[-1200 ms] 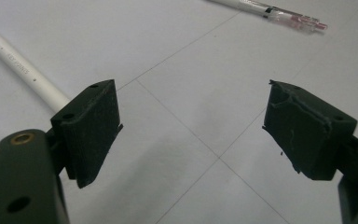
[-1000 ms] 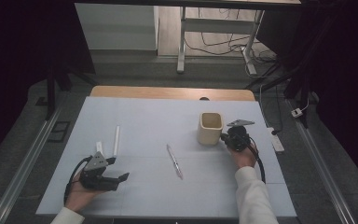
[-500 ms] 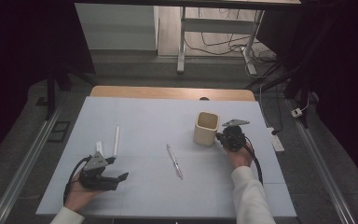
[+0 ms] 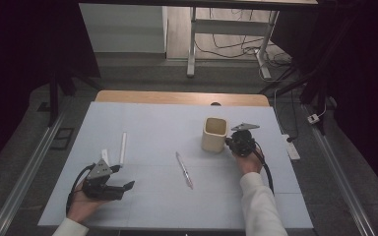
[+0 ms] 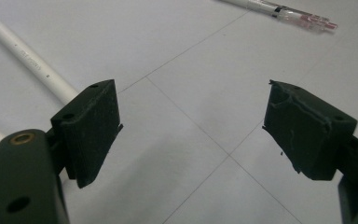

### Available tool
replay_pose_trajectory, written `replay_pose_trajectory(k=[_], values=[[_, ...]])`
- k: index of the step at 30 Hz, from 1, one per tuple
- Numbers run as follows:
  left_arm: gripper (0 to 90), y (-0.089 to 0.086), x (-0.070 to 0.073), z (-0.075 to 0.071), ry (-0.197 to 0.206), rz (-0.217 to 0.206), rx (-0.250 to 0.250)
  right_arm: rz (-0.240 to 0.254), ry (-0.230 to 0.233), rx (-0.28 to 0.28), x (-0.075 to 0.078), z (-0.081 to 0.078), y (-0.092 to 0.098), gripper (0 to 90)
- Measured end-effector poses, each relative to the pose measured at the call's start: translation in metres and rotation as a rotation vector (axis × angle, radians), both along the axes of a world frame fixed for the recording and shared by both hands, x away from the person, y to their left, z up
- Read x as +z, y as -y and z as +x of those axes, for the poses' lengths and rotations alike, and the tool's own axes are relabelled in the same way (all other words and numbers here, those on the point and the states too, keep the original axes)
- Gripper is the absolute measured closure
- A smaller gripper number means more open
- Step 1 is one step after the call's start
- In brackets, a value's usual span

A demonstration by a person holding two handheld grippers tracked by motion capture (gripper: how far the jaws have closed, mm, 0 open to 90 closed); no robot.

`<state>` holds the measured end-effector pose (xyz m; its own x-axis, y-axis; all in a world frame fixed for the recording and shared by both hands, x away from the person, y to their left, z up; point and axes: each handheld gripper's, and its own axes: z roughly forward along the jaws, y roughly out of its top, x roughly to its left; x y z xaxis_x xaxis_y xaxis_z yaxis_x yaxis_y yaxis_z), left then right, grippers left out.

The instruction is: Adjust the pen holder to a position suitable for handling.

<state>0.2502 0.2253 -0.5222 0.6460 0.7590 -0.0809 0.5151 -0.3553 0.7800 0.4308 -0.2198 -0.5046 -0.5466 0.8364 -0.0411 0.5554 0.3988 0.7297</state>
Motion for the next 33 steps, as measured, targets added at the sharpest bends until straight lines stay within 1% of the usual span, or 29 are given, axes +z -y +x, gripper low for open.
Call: replay_pose_trajectory(k=[3,9,11,16,18,23,25,27,29,33], values=[[18.0,0.0,-0.001,0.001,-0.004,0.003,0.001,0.001,-0.003,0.002,0.0,0.002,-0.004,89.2],[17.9,-0.001,-0.002,0.001,-0.007,0.002,0.0,-0.016,-0.01,0.011,0.002,0.006,-0.012,89.2],[18.0,-0.001,-0.001,0.001,-0.007,0.002,0.001,-0.008,-0.006,0.01,0.001,0.006,-0.013,89.2],[17.9,-0.001,-0.002,0.002,-0.01,0.0,0.01,-0.009,0.0,0.006,0.001,0.006,-0.014,89.2],[17.9,-0.001,-0.002,0.002,-0.011,0.002,0.014,-0.011,-0.004,0.003,0.002,0.006,-0.014,89.2],[18.1,-0.001,-0.002,0.001,-0.011,0.002,0.014,-0.005,-0.003,-0.007,0.002,0.006,-0.015,89.3],[18.2,-0.001,-0.001,0.001,-0.01,-0.001,0.015,-0.013,-0.003,-0.01,0.002,0.006,-0.015,89.3],[18.2,-0.001,-0.001,0.001,-0.01,0.002,0.013,-0.006,0.0,-0.012,0.002,0.006,-0.016,89.3],[18.2,0.0,-0.002,0.001,-0.012,0.005,0.012,-0.003,-0.004,-0.003,0.002,0.006,-0.018,89.3],[18.2,0.0,-0.002,0.001,-0.012,0.004,0.014,-0.014,0.007,0.007,0.002,0.006,-0.024,89.3]])
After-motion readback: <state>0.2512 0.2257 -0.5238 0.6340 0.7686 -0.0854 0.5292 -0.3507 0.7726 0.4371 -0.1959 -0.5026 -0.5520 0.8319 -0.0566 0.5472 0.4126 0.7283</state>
